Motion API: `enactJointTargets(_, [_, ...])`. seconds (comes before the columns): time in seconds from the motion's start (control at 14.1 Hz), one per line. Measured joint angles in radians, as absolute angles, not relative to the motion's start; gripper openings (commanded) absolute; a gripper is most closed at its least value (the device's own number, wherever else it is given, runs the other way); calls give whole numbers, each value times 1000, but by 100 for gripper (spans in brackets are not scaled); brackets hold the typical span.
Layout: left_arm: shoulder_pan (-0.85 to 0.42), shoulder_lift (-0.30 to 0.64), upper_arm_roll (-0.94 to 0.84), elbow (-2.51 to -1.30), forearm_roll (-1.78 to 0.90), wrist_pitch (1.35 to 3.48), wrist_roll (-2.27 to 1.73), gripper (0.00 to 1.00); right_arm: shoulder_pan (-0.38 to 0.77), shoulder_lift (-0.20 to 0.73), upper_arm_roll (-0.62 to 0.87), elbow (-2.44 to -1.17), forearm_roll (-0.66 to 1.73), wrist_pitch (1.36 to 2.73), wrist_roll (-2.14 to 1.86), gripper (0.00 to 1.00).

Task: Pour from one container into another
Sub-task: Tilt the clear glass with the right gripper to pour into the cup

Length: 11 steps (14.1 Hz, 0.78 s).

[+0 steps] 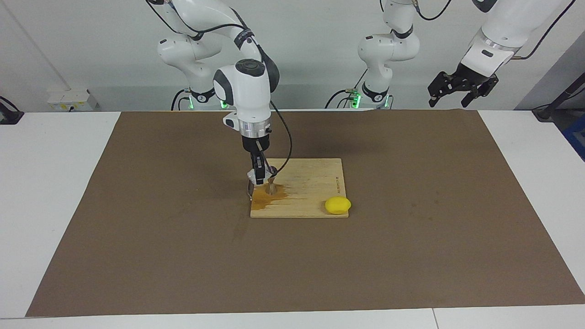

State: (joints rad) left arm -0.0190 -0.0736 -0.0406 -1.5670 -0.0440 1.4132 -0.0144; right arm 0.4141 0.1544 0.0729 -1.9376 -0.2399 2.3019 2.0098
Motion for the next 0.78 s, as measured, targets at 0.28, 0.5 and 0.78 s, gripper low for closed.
enactJointTargets(0.28, [-19, -74, -41, -1567, -44, 1413, -14, 100, 421, 150, 73, -1938, -303, 2285, 2010, 0])
enactJointTargets(0.5, [-19, -74, -41, -1567, -44, 1413, -15, 100, 440, 144, 74, -1938, -348, 2261, 2010, 0])
enactJointTargets(0.78, [-19, -74, -41, -1567, -44, 1413, -15, 100, 451, 137, 74, -1939, -400, 2240, 2010, 0])
